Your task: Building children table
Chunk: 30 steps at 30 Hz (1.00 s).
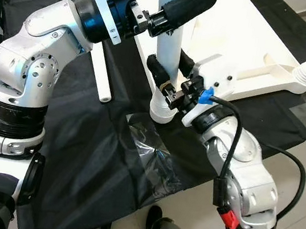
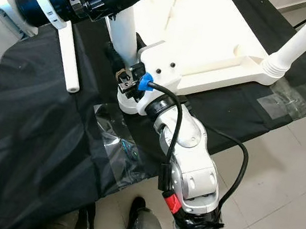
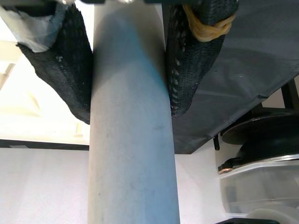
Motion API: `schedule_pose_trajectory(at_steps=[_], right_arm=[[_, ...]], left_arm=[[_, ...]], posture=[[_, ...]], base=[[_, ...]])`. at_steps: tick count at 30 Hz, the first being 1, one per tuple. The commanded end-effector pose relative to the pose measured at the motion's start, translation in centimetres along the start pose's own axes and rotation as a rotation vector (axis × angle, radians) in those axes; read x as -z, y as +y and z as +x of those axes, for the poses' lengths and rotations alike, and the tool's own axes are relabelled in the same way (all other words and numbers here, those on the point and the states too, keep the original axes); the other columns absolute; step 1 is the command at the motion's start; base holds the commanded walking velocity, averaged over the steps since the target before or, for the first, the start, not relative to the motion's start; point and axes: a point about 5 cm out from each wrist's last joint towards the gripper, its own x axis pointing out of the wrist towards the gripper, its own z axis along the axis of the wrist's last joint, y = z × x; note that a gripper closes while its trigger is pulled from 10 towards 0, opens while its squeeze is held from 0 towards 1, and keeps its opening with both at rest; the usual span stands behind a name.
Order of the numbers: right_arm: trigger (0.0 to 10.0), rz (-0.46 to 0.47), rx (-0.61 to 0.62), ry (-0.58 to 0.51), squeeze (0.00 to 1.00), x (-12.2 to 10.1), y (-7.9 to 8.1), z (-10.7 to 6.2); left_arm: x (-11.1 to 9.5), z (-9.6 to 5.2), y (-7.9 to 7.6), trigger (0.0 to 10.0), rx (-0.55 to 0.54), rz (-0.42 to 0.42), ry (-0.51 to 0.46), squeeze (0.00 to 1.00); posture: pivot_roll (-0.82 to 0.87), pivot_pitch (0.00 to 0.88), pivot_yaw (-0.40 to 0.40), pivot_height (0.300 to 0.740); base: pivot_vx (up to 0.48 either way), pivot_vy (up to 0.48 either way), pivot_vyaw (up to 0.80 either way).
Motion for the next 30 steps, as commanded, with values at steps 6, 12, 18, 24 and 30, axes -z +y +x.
schedule_pose_trajectory(at_steps=[6,12,18,24,30], right_arm=[[0.0,0.054,-0.083,0.205,0.00,3.9,1.8,-0.2],[0.0,0.015,-0.097,0.190,0.00,3.6,1.8,-0.3],[0.0,0.001,-0.095,0.182,0.00,3.4,1.7,-0.3],[0.0,-0.006,-0.090,0.173,0.00,3.3,1.6,-0.3],[10.0,0.085,-0.212,0.078,1.00,1.8,1.3,-0.3]], left_arm=[[-0.6,-0.3,-0.9,10.0,0.076,0.010,0.012,0.00],[-0.7,-0.4,-1.1,3.6,0.083,0.014,0.026,0.00],[-0.7,-0.5,-1.1,0.0,0.090,0.005,0.036,0.00],[-0.7,-0.6,-1.2,0.0,0.101,-0.001,0.052,0.00],[-0.7,-0.5,-1.3,0.0,0.117,-0.003,0.059,0.00]], posture=[[0.02,0.340,-0.014,0.740],[0.01,0.340,-0.011,0.740],[0.01,0.341,-0.009,0.740],[0.01,0.344,-0.007,0.740],[0.02,0.345,-0.003,0.740]], base=[[0.000,0.000,0.00],[0.000,0.000,0.00],[0.000,0.000,0.00],[0.000,0.000,0.00],[0.000,0.000,0.00]])
